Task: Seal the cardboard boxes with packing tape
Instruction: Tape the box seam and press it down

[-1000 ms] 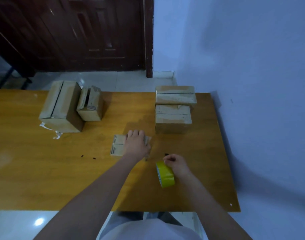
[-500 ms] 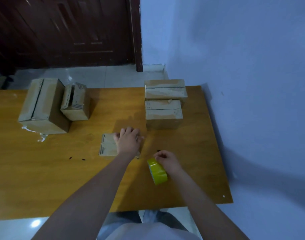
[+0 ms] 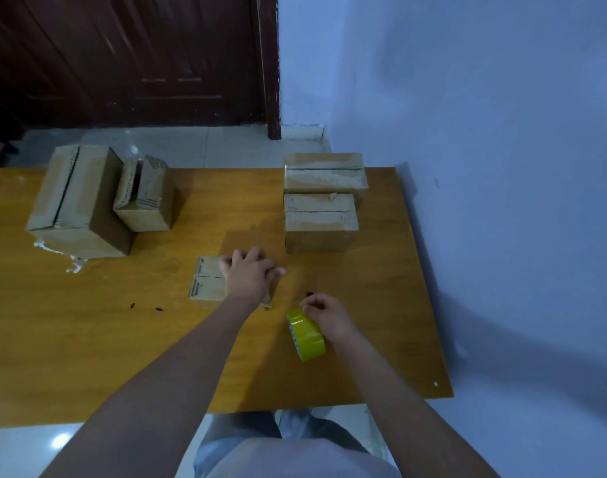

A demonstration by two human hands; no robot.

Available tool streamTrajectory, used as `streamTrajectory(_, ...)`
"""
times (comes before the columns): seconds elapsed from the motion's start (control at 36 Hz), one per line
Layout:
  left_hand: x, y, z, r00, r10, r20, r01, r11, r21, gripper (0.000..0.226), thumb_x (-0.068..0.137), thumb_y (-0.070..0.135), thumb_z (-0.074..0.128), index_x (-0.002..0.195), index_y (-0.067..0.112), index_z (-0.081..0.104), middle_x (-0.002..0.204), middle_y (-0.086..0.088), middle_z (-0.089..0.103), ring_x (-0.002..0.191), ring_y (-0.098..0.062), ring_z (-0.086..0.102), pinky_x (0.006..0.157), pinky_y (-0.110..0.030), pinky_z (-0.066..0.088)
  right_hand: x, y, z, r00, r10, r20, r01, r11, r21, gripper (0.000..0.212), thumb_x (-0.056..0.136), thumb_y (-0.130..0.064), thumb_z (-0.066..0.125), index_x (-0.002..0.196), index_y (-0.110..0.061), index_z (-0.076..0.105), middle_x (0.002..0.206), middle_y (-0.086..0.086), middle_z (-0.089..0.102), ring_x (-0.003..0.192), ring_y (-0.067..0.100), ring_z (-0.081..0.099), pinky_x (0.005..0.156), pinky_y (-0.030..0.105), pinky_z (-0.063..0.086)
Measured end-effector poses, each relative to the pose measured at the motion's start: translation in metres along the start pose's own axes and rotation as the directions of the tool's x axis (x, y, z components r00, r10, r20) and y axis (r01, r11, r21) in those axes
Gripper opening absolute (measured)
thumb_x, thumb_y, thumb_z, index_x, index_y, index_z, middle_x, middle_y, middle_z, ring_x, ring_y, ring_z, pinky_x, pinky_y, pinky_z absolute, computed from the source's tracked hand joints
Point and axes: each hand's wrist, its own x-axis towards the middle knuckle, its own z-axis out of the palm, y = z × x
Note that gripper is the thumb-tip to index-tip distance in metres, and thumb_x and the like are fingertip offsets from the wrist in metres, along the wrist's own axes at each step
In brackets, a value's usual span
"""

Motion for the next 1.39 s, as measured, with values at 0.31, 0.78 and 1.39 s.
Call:
streamTrajectory(0.31, 0.000, 0.000, 0.002, 1.000, -0.003, -0.003, 0.003, 0.999, -0.046, 0.045, 0.101, 0.044, 0.031, 0.105, 0.023, 0.070, 0.119, 0.000, 0.052, 0.112, -0.028, 0.038, 0.095, -0.042, 0.017, -0.002, 0.001, 0.001, 1.000, 0.005, -0.003, -0.005, 1.000, 0.010, 0.024, 0.092, -0.010, 0.057, 0.074, -0.025, 0.060, 0.083, -0.005, 0.060, 0.085, 0.015, 0.054, 0.074, 0.026, 0.042)
streamTrajectory(0.78, -0.025, -0.039, -0.029, 0.970, 0.234, 0.073, -0.201, 0.930, -0.309, 0.058, 0.073, 0.048, 0.030, 0.104, 0.022, 0.071, 0.125, -0.002, 0.051, 0.117, -0.026, 0.042, 0.097, -0.039, 0.033, -0.001, -0.004, 0.001, 1.000, -0.021, 0.008, 0.021, 1.000, 0.022, 0.025, 0.091, -0.005, 0.057, 0.073, -0.022, 0.061, 0.078, -0.003, 0.060, 0.071, 0.010, 0.053, 0.064, 0.024, 0.042)
streamTrajectory(1.39, -0.038, -0.039, -0.024, 0.876, 0.441, 0.195, -0.458, 0.887, 0.053, 0.018, 0.084, 0.030, 0.064, 0.102, 0.028, 0.068, 0.150, -0.014, 0.023, 0.141, -0.038, 0.012, 0.114, -0.051, 0.014, -0.002, 0.000, 0.001, 0.999, -0.022, 0.036, 0.020, 0.998, 0.060, 0.019, 0.093, -0.012, 0.056, 0.078, -0.023, 0.062, 0.083, -0.001, 0.061, 0.075, 0.012, 0.055, 0.064, 0.024, 0.043)
